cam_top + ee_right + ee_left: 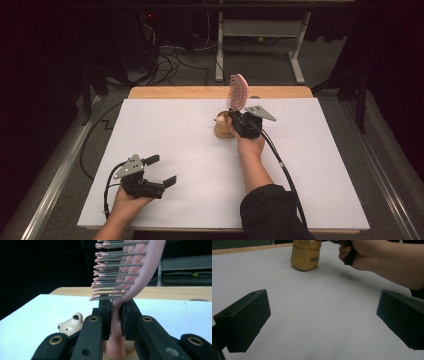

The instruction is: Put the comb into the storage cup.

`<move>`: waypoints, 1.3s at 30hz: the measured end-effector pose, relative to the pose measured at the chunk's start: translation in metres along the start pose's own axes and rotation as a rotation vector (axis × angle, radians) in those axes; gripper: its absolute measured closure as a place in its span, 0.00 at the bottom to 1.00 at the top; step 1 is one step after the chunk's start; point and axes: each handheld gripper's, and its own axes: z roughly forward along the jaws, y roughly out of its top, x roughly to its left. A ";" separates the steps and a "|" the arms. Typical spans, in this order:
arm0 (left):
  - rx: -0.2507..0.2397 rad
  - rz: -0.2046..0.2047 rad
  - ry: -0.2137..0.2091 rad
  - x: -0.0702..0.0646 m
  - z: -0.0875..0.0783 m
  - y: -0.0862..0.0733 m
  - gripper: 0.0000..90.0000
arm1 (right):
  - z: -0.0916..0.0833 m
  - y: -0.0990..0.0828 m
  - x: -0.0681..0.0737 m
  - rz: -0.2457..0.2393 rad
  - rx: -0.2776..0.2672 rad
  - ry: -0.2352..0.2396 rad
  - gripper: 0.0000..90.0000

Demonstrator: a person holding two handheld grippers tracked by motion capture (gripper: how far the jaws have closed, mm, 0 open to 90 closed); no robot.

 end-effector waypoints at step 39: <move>0.007 -0.002 -0.010 0.001 0.001 -0.001 0.00 | -0.003 0.003 -0.013 -0.026 0.051 -0.064 0.83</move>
